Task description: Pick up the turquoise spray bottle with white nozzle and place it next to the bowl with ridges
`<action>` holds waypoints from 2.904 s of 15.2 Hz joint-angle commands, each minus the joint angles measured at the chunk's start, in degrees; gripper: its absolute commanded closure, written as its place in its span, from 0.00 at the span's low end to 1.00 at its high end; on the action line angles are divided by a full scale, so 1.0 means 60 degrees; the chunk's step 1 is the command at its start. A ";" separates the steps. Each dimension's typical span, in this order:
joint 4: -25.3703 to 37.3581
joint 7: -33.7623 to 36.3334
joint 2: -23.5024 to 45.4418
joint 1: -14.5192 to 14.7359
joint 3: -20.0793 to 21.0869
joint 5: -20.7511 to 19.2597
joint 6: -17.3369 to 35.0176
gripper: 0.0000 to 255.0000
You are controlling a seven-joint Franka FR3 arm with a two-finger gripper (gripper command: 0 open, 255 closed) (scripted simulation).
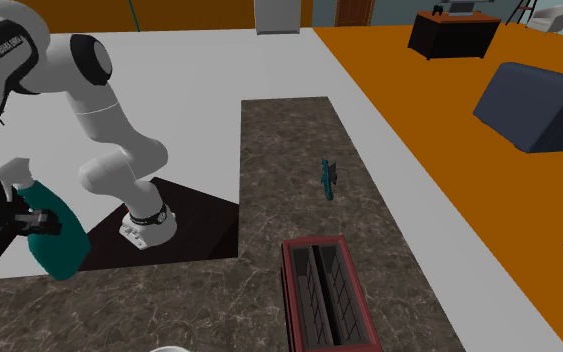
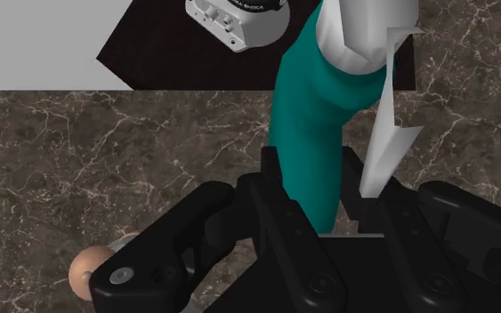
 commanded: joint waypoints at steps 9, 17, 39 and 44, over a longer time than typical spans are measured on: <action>0.0145 -0.1166 0.0918 -0.0365 -0.0607 -0.0148 0.0644 1.00; -0.1070 -0.1070 0.0730 -0.0359 -0.0587 -0.0210 0.1701 1.00; -0.3585 -0.1184 0.1072 -0.0422 -0.0691 -0.0106 0.4502 1.00; -0.4011 -0.1278 0.1315 -0.0443 -0.0724 -0.0013 0.5131 1.00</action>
